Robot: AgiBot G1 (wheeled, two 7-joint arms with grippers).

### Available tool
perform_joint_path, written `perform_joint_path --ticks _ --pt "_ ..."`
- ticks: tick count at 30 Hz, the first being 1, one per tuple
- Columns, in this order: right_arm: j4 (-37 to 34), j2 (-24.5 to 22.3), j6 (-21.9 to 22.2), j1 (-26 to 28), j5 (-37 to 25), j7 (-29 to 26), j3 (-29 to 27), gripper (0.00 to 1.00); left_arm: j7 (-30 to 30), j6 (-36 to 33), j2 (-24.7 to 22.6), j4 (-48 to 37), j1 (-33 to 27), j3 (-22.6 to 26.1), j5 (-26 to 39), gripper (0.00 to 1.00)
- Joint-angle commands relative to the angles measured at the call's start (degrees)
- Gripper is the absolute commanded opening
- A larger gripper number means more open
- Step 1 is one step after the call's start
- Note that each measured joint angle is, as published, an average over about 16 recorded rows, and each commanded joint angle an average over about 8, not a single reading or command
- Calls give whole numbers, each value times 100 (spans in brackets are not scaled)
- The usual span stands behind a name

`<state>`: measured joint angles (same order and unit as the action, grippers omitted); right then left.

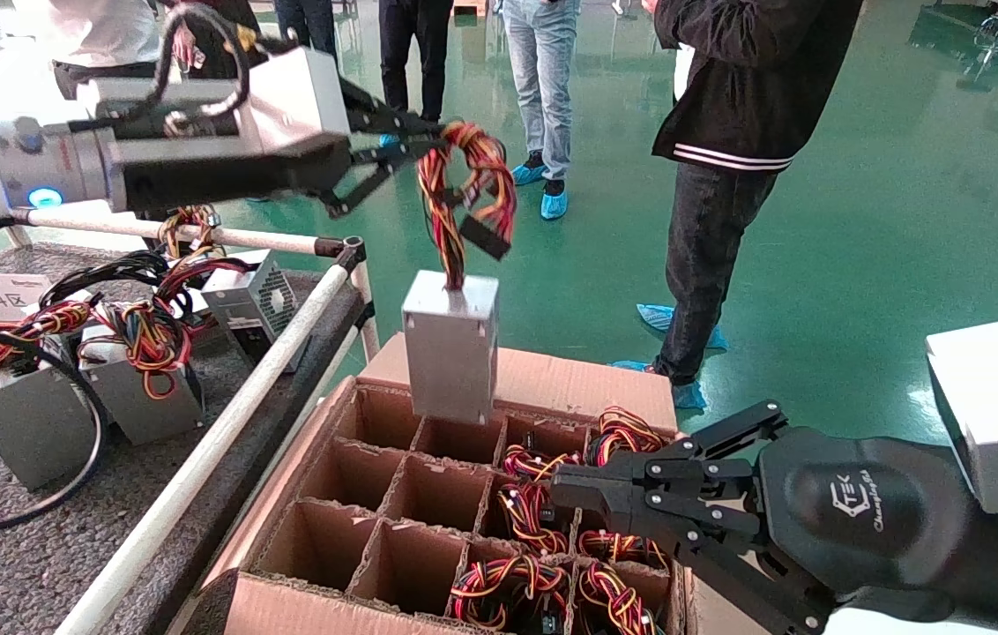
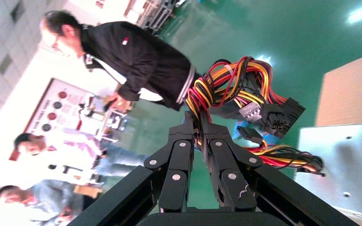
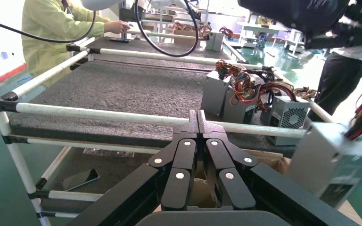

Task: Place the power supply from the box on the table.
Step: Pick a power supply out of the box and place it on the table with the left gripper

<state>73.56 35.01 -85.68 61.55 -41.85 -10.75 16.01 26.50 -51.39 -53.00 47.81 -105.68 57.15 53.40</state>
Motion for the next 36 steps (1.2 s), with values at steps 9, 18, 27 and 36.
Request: perform_joint_path --ticks 9,18,27,36 --pt "0 0 0 0 0 0 0 0 368 416 -60 -340 -376 -368 411 0" --pt "0 0 0 0 0 0 0 0 694 933 -217 -1036 -857 -601 1045 0" --pt "0 0 0 0 0 0 0 0 950 1235 -274 -1768 -1348 -705 1595 0" --pt "0 0 0 0 0 0 0 0 1103 1359 -230 -2286 -1690 -666 1948 0"
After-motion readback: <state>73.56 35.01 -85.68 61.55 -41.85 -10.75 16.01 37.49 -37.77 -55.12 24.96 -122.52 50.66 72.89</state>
